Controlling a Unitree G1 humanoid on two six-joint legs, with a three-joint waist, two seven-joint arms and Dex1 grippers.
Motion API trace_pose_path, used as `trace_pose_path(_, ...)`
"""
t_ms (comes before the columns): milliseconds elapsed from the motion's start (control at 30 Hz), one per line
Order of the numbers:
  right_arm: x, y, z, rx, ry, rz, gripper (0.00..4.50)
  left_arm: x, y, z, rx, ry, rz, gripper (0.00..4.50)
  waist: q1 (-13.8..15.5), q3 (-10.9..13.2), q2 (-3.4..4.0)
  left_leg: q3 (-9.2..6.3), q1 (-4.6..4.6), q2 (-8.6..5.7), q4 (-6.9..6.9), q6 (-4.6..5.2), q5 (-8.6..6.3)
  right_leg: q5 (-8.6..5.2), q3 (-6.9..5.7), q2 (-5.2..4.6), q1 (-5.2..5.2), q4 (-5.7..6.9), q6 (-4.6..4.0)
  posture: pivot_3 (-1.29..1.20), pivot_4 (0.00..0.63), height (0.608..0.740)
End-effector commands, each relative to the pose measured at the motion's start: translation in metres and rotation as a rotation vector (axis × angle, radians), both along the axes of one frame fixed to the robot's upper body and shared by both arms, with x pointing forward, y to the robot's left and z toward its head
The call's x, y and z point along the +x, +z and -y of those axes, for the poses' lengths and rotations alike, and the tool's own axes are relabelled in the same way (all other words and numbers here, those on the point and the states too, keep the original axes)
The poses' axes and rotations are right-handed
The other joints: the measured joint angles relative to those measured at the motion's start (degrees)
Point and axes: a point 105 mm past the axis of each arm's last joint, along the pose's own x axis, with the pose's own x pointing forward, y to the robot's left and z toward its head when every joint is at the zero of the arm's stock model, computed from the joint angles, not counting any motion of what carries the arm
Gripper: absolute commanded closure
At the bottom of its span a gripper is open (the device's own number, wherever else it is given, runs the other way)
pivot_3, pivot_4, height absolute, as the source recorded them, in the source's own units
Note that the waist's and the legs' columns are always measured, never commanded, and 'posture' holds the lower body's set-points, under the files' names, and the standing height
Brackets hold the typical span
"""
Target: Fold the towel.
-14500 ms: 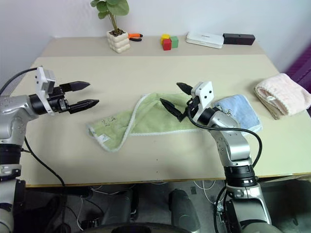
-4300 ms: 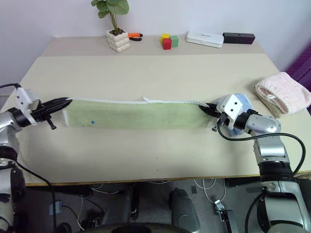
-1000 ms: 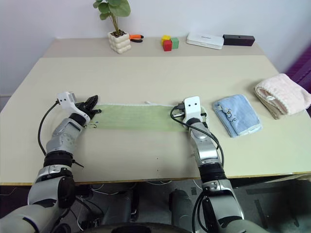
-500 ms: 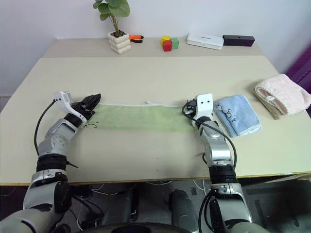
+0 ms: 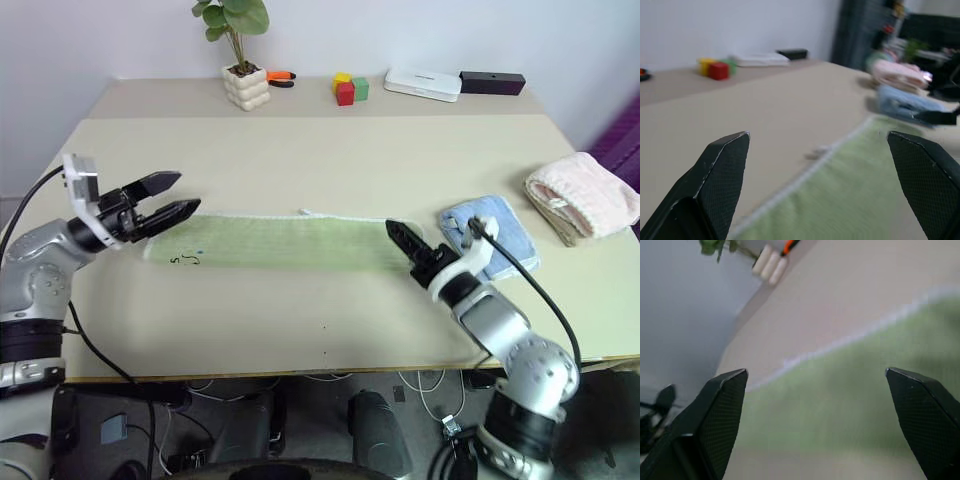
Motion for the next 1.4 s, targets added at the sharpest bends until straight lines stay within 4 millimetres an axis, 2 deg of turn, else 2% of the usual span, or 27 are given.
trace_pose_path(33, -0.012, 0.004, 0.013, 0.062, -0.061, -0.024, 0.03, -0.015, -0.004, 0.008, 0.098, -0.143, 0.009, 0.0, 0.0, 0.0, -0.01, 0.0, 0.0, 0.01, -0.01, 0.0, 0.0, -0.02, 0.0, 0.02, 0.01, -0.07, -0.06, 0.0, 0.15, 0.74)
trace_pose_path(167, -0.019, -0.011, 0.014, 0.079, -0.104, -0.099, 0.03, -0.026, -0.012, 0.014, 0.162, -0.268, -0.028, 0.0, 0.0, 0.0, -0.01, 0.01, 0.0, 0.01, -0.16, 0.01, 0.0, -0.04, 0.02, 0.02, 0.01, -0.21, -0.09, 0.0, 0.15, 0.74)
trace_pose_path(333, -0.021, -0.032, 0.014, 0.072, -0.154, -0.19, 0.03, -0.022, -0.014, 0.017, 0.192, -0.301, -0.045, 0.0, -0.1, 0.0, -0.01, -0.02, 0.0, 0.01, -0.21, 0.01, 0.0, -0.04, 0.03, 0.04, -0.01, -0.23, -0.09, 0.0, 0.15, 0.74)
trace_pose_path(500, -0.01, -0.032, 0.01, 0.135, -0.172, -0.204, 0.03, -0.018, -0.012, 0.017, 0.185, -0.296, -0.037, 0.0, -0.1, 0.0, -0.01, -0.02, -0.01, 0.01, -0.21, 0.02, 0.01, -0.04, 0.03, 0.04, -0.02, -0.26, -0.09, 0.0, 0.15, 0.74)
trace_pose_path(867, 0.017, -0.052, 0.01, 0.167, -0.276, -0.268, 0.03, -0.022, -0.012, 0.01, 0.177, -0.249, -0.026, 0.0, -0.2, 0.0, -0.07, -0.02, 0.01, 0.03, -0.24, 0.02, 0.01, -0.04, 0.04, 0.06, -0.01, -0.24, -0.09, 0.0, 0.15, 0.74)
trace_pose_path(967, 0.02, -0.065, 0.018, 0.169, -0.34, -0.311, 0.88, -0.023, -0.011, 0.008, 0.174, -0.233, -0.018, 0.0, -0.1, -0.2, -0.29, -0.04, 0.02, 0.04, -0.24, 0.02, 0.01, -0.04, 0.03, 0.07, -0.01, -0.24, -0.09, 0.0, 0.15, 0.74)
trace_pose_path(1033, 0.022, -0.066, 0.016, 0.167, -0.337, -0.31, 1.86, -0.024, -0.01, 0.007, 0.175, -0.226, -0.017, 0.0, -0.1, -0.2, -0.36, -0.02, 0.02, 0.04, -0.23, 0.02, 0.01, -0.04, 0.03, 0.04, 0.02, -0.26, -0.1, 0.0, 0.15, 0.74)
trace_pose_path(1200, 0.032, -0.049, 0.012, 0.192, -0.326, -0.253, 4.45, -0.025, -0.01, 0.003, 0.173, -0.21, -0.017, 0.0, -0.2, -0.3, -0.48, -0.03, 0.05, 0.06, -0.25, 0.02, 0.01, -0.04, 0.03, 0.06, 0.02, -0.26, -0.12, 0.0, 0.15, 0.74)
trace_pose_path(1400, 0.033, -0.044, 0.015, 0.119, -0.307, -0.221, 4.45, -0.023, -0.01, 0.005, 0.164, -0.202, -0.008, 0.0, -0.1, -0.3, -0.49, 0.0, 0.04, 0.06, -0.26, 0.02, 0.01, -0.04, 0.04, 0.03, 0.01, -0.27, -0.12, 0.0, 0.15, 0.74)
